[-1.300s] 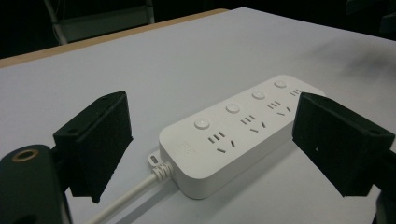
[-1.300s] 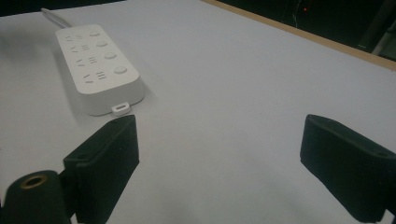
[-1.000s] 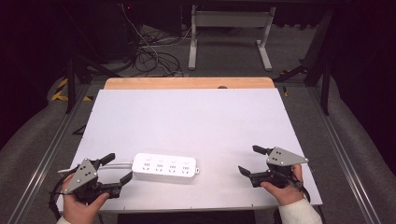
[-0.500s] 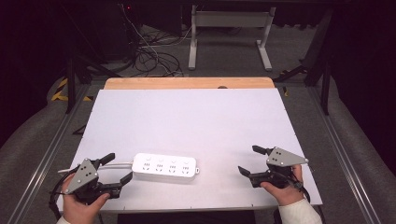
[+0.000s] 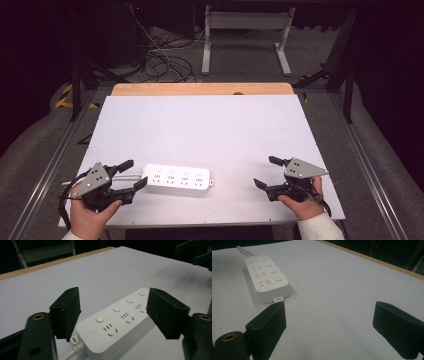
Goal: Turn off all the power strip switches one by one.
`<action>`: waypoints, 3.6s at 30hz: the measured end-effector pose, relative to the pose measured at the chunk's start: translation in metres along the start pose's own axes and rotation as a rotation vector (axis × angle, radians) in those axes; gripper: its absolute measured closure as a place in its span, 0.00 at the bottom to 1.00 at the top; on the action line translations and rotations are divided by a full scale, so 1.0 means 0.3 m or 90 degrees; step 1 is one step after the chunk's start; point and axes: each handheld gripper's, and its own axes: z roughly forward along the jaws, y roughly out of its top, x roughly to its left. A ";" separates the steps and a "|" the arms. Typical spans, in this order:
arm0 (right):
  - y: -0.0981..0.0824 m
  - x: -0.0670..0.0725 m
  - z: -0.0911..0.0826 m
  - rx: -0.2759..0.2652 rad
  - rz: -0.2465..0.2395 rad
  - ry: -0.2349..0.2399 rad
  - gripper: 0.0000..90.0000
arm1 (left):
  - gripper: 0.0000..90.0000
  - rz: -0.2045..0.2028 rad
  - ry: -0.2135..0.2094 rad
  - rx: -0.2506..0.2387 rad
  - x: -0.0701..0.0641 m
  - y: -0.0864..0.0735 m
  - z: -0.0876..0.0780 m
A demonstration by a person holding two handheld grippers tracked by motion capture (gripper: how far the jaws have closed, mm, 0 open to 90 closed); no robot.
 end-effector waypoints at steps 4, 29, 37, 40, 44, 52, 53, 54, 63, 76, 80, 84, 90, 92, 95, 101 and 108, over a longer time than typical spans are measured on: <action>0.000 0.001 0.000 -0.002 0.001 0.002 0.13 | 0.42 -0.006 -0.013 0.018 -0.010 0.028 0.033; -0.004 0.001 0.003 0.002 -0.002 0.005 0.14 | 0.64 -0.028 -0.009 0.091 0.012 0.082 0.173; -0.004 0.005 0.005 0.003 -0.004 0.010 0.14 | 1.00 -0.027 0.007 0.150 0.026 0.086 0.184; -0.004 0.005 0.005 0.003 -0.005 0.010 0.14 | 1.00 -0.031 0.014 0.168 0.037 0.086 0.192; -0.004 0.005 0.006 0.004 -0.005 0.009 0.14 | 1.00 -0.032 0.015 0.198 0.043 0.087 0.211; -0.004 0.006 0.005 0.004 -0.009 0.008 0.14 | 1.00 -0.071 0.006 0.248 0.054 0.076 0.244; -0.004 0.007 0.005 0.003 -0.012 0.006 0.15 | 1.00 -0.065 0.013 0.252 0.058 0.076 0.246; -0.004 0.007 0.005 0.003 -0.012 0.006 0.15 | 1.00 -0.074 0.011 0.258 0.057 0.075 0.250; -0.006 0.009 0.008 0.008 -0.013 0.009 0.14 | 1.00 -0.067 0.017 0.305 0.062 0.060 0.282; -0.005 0.009 0.007 0.007 -0.015 0.014 0.14 | 1.00 -0.067 0.020 0.324 0.061 0.045 0.301; -0.005 0.010 0.007 0.007 -0.016 0.015 0.14 | 1.00 -0.067 0.019 0.321 0.063 0.043 0.302; -0.004 0.011 0.007 0.007 -0.016 0.015 0.14 | 1.00 -0.067 0.017 0.311 0.064 0.038 0.303; -0.004 0.011 0.006 0.005 -0.018 0.015 0.14 | 1.00 -0.069 0.018 0.311 0.064 0.036 0.301; -0.004 0.012 0.006 0.006 -0.018 0.014 0.14 | 1.00 -0.074 0.017 0.308 0.065 0.034 0.300; -0.004 0.013 0.006 0.006 -0.020 0.014 0.14 | 1.00 -0.074 0.017 0.309 0.064 0.033 0.300; -0.004 0.015 0.007 0.006 -0.020 0.016 0.14 | 1.00 -0.056 0.024 0.315 0.054 0.037 0.303; -0.002 0.018 0.006 0.005 -0.024 0.016 0.14 | 1.00 -0.035 0.046 0.311 0.053 0.032 0.304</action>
